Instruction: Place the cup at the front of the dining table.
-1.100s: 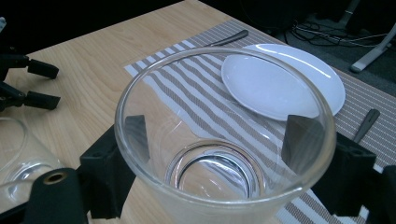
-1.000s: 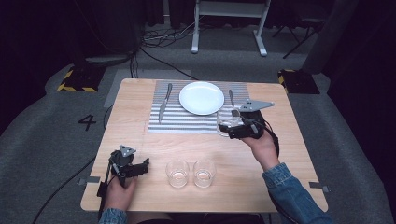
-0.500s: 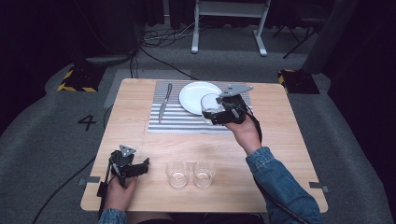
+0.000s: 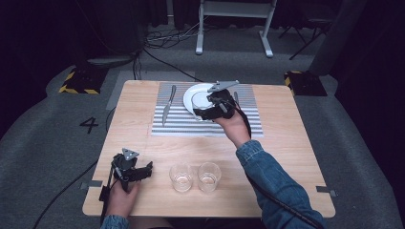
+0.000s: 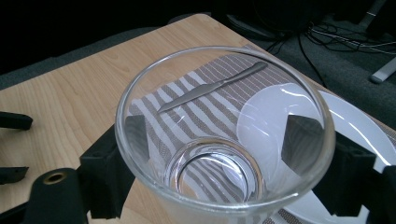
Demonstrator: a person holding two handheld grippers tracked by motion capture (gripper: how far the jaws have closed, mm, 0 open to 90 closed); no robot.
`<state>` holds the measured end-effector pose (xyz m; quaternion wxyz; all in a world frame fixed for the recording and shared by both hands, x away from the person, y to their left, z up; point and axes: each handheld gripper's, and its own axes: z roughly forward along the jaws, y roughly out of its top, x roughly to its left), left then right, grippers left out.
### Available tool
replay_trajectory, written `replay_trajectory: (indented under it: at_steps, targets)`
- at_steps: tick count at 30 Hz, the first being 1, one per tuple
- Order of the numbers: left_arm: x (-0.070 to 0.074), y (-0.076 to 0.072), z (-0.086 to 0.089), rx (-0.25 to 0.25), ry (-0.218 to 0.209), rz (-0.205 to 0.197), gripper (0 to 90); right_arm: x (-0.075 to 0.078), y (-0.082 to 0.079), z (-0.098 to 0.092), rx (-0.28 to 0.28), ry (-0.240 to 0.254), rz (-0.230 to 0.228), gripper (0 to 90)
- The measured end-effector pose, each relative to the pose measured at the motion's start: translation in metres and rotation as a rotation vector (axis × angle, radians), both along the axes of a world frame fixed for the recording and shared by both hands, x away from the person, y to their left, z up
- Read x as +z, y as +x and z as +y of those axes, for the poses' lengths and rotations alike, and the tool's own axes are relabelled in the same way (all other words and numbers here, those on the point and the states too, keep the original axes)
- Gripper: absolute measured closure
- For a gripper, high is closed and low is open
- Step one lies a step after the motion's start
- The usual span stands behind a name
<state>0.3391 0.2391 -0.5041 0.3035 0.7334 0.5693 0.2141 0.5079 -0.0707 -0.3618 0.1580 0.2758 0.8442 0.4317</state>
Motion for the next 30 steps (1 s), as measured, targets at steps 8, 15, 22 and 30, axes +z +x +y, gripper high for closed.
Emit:
replay_trajectory:
  at_steps: [8, 15, 22, 30]
  targets:
    - [0.0, 0.0, 0.0, 0.004, -0.003, -0.001, 15.4, -0.007, 0.015, 0.027, 0.023, -0.054, 0.011, 19.8]
    - [0.0, 0.0, 0.0, 0.004, -0.003, -0.002, 15.4, -0.016, 0.026, 0.046, 0.035, -0.07, 0.025, 19.8]
    - [0.0, -0.001, -0.001, 0.004, -0.002, -0.002, 15.4, -0.033, 0.039, 0.066, 0.041, -0.119, 0.061, 19.8]
    - [0.0, -0.001, -0.001, 0.006, -0.003, 0.0, 15.3, -0.044, 0.047, 0.084, 0.05, -0.131, 0.092, 19.8]
